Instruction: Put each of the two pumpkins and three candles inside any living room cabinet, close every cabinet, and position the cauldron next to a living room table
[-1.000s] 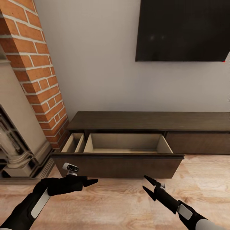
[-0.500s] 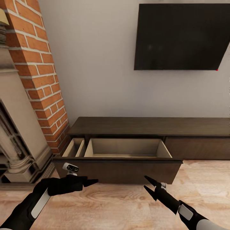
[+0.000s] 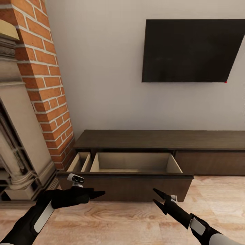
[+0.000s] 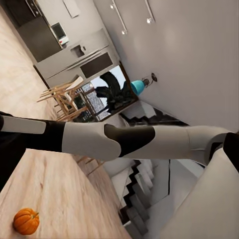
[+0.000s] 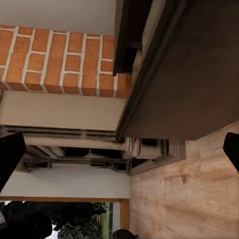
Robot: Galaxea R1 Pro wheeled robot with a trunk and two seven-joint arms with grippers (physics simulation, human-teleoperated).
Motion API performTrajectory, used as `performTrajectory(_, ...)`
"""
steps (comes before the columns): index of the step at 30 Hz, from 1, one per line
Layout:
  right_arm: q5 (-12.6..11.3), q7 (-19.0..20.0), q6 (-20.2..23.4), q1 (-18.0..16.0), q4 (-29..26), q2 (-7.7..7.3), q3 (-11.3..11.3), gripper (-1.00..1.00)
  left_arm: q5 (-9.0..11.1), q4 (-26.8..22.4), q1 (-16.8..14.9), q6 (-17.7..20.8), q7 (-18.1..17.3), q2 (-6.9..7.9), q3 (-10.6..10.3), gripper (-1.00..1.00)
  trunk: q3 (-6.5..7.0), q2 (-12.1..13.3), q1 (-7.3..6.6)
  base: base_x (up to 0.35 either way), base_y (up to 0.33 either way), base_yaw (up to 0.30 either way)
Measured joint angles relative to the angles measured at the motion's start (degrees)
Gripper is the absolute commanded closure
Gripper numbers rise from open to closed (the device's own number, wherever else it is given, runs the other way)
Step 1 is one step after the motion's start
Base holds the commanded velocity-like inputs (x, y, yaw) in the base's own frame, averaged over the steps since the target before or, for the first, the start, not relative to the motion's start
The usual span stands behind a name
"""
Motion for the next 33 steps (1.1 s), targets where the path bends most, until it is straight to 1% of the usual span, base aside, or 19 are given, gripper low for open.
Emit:
performTrajectory(11,0.0,-0.05,-0.01,0.0,0.0,0.0,0.0,-1.0,-0.4,0.0,0.0,0.08,0.0,-0.01,0.01,-1.0,1.98,4.41,-2.42,0.0,0.0,0.0)
performTrajectory(22,-0.08,-0.37,-0.09,0.0,0.0,0.2,0.01,-1.0,-0.27,0.15,-0.09,0.31,0.01,0.63,0.0,-1.0,3.95,8.82,-4.83,0.0,0.0,0.0)
performTrajectory(29,-0.21,-0.22,-0.1,0.0,0.02,0.1,0.0,-1.0,-0.05,3.27,-0.28,0.59,0.02,0.69,0.09,-1.0,5.21,11.63,-6.37,-0.002,0.0,-0.009)
performTrajectory(33,-0.25,-0.23,-0.1,0.01,0.05,0.08,0.0,-1.0,0.13,3.94,-0.34,0.61,0.02,0.72,0.01,-1.0,5.83,13.24,-7.23,-0.166,0.0,-0.177)
